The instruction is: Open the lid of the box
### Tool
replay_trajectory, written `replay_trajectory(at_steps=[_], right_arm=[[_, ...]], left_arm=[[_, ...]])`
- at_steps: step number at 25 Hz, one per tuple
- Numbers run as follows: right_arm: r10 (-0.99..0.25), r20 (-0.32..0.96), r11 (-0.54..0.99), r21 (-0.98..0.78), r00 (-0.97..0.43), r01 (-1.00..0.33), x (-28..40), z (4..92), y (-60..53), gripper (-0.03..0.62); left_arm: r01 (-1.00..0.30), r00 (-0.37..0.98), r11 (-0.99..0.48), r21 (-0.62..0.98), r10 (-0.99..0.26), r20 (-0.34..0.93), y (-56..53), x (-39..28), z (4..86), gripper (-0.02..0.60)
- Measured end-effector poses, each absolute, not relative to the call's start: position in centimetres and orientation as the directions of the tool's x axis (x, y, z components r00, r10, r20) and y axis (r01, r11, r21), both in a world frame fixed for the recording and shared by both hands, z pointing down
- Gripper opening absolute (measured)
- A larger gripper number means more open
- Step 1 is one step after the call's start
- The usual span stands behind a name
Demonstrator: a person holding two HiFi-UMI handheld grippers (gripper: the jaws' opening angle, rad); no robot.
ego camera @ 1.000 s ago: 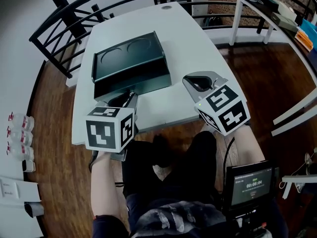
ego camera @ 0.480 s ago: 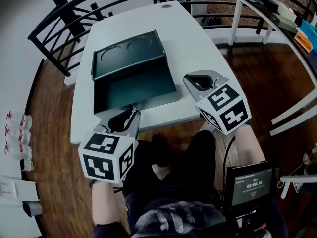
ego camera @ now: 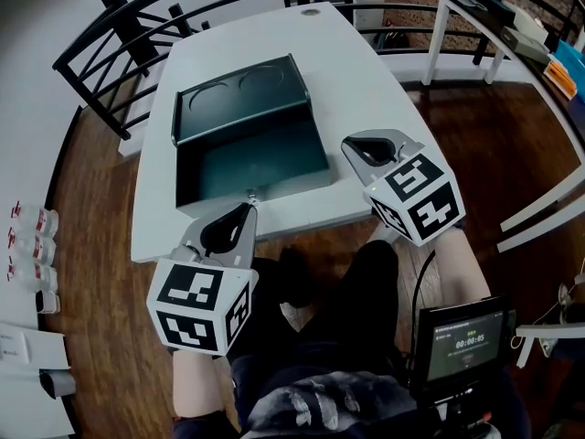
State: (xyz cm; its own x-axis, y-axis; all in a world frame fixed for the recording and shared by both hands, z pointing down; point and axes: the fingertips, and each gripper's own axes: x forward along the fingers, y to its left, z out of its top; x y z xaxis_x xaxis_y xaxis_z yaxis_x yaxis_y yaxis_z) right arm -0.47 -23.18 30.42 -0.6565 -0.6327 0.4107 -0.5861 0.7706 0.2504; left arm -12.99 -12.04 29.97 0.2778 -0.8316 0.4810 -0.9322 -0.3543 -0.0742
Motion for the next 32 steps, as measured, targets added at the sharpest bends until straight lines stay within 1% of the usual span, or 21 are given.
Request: replay_trajectory(at_steps=[1, 4, 6, 9, 12, 18, 32], right_arm=[[-0.633, 0.410, 0.770, 0.251, -0.656, -0.586, -0.4, 30.4, -23.2, 0.003], [-0.635, 0.411, 0.769, 0.252, -0.654, -0.588, -0.4, 30.4, -23.3, 0.003], [-0.634, 0.412, 0.769, 0.252, -0.654, -0.587, -0.4, 30.5, -23.3, 0.003], [-0.635, 0.411, 0.769, 0.251, -0.655, -0.588, -0.3, 30.5, -23.3, 0.003], [-0.637, 0.415, 0.767, 0.257, -0.650, -0.588, -0.1, 30.5, -23.3, 0.003], [-0.639, 0.419, 0.766, 0.265, -0.645, -0.586, -0.1, 30.7, -23.4, 0.003], [-0.642, 0.438, 0.763, 0.280, -0.629, -0.583, 0.2, 31.0, -23.6, 0.003]], left_arm=[[-0.932, 0.281, -0.356, -0.073, -0.834, 0.475, -11.9, -12.9, 29.7, 0.020], [-0.927, 0.302, -0.370, -0.064, -0.836, 0.458, -11.5, -12.8, 29.1, 0.017], [-0.909, 0.366, -0.416, -0.015, -0.815, 0.449, -11.0, -12.3, 28.7, 0.017], [-0.850, 0.501, -0.519, 0.091, -0.741, 0.447, -10.1, -11.2, 28.4, 0.017], [-0.811, 0.567, -0.565, 0.153, -0.693, 0.445, -10.0, -10.9, 28.5, 0.017], [-0.806, 0.580, -0.560, 0.190, -0.685, 0.440, -10.5, -11.8, 29.1, 0.017], [-0.798, 0.594, -0.561, 0.218, -0.675, 0.438, -10.4, -12.1, 30.2, 0.017]])
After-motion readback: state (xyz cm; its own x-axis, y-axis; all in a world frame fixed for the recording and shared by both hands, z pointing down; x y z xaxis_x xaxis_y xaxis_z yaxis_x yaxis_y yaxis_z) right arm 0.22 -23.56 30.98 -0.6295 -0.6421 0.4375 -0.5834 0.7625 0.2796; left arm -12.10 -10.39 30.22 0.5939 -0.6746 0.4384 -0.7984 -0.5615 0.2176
